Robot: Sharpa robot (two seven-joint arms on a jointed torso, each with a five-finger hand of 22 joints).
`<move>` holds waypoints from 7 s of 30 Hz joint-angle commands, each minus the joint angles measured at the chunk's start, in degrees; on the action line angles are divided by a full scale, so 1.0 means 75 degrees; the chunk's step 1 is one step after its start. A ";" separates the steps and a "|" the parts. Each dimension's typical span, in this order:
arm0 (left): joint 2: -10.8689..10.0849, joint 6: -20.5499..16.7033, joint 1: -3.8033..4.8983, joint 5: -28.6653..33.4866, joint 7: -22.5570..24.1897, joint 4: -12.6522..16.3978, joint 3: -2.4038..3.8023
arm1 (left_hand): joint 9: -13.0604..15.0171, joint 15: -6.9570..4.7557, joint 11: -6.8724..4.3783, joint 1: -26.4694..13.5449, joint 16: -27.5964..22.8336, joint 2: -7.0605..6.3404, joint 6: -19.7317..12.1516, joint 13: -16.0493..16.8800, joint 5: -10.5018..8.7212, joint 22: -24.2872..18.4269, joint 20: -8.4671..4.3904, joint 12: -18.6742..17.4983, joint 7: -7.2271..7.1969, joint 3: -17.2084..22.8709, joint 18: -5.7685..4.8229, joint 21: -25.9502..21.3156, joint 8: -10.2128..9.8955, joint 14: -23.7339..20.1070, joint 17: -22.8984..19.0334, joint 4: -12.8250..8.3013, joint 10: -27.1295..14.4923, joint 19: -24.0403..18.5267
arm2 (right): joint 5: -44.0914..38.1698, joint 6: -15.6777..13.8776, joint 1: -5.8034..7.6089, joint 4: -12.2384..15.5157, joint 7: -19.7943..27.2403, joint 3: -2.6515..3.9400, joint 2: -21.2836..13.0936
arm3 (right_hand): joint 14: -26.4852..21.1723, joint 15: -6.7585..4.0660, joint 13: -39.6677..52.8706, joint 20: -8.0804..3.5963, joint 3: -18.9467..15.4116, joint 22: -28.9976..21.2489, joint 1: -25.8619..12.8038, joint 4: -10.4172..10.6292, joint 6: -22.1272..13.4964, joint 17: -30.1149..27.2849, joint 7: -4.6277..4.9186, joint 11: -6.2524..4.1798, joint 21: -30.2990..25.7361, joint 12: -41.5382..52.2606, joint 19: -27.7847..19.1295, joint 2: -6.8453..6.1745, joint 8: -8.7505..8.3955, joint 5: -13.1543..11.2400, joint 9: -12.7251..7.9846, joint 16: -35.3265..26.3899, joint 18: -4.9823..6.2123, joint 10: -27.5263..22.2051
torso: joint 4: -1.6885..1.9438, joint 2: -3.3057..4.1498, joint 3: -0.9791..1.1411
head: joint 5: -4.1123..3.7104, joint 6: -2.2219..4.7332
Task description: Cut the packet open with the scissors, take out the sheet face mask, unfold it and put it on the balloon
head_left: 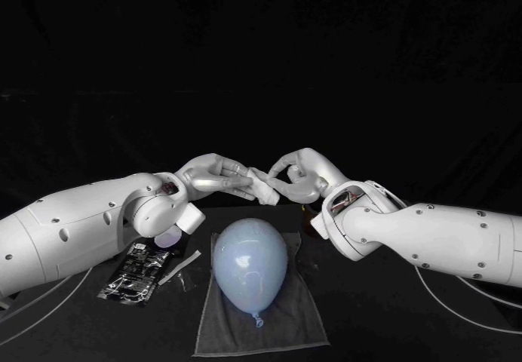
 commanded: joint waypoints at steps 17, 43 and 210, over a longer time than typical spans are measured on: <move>-0.0004 0.0001 0.0003 -0.0081 0.0078 0.0024 -0.0003 | 0.0747 0.0025 0.0042 -0.0048 -0.0094 -0.0053 -0.0001 -0.0004 0.0032 0.0019 0.0004 -0.0008 0.0061 0.0004 0.0071 0.0056 -0.0010 0.0002 -0.0025 -0.0020 -0.0015 0.0066 | 0.1081 -0.0527 0.0012 -0.0172 0.0737 0.0036 -0.0037 | 0.0657 -0.0050 0.1781 0.0006 0.0037 0.0085 0.0119 -0.0193 0.0113 0.1677 -0.0017 -0.0032 0.0137 0.0119 0.0108 0.0072 0.0049 -0.0060 0.0056 0.0074 0.0034 0.0701 | 0.0001 -0.0004 0.0003 | -0.0017 0.0017; -0.0199 0.0020 -0.0005 0.0158 0.0044 0.0039 -0.0019 | 0.0739 0.0019 0.0031 -0.0028 -0.0106 -0.0041 0.0036 0.0002 0.0033 0.0025 -0.0004 0.0006 0.0041 0.0036 0.0076 0.0068 0.0011 0.0022 -0.0025 -0.0057 0.0010 0.0068 | 0.1354 -0.0348 0.0032 -0.0348 0.0439 0.0044 -0.0454 | 0.0672 -0.0055 0.1830 0.0002 0.0045 0.0108 0.0093 -0.0239 0.0141 0.1714 -0.0023 -0.0037 0.0161 0.0164 0.0120 0.0067 0.0060 -0.0064 0.0057 0.0090 0.0031 0.0723 | 0.0002 -0.0001 0.0002 | -0.0058 0.0033; -0.0563 0.0668 -0.0037 -0.1418 0.0480 0.0627 0.0009 | 0.0528 0.0271 0.0157 -0.0508 -0.0908 -0.0333 -0.0036 0.0001 0.0030 -0.0078 0.0058 -0.0010 0.0177 0.0196 -0.0239 -0.0169 0.0122 -0.0773 -0.0329 -0.0251 -0.0106 -0.0529 | 0.4138 0.3310 0.0297 -0.2408 0.1731 0.0066 0.0572 | 0.0177 0.0103 0.1097 0.0164 -0.1546 0.0148 0.0408 -0.0838 0.0265 0.0844 0.0085 0.0091 -0.1399 -0.0332 -0.0953 0.0508 -0.0412 -0.0066 0.0041 -0.0038 0.0279 0.0277 | 0.0002 -0.0006 0.0002 | -0.0223 0.0056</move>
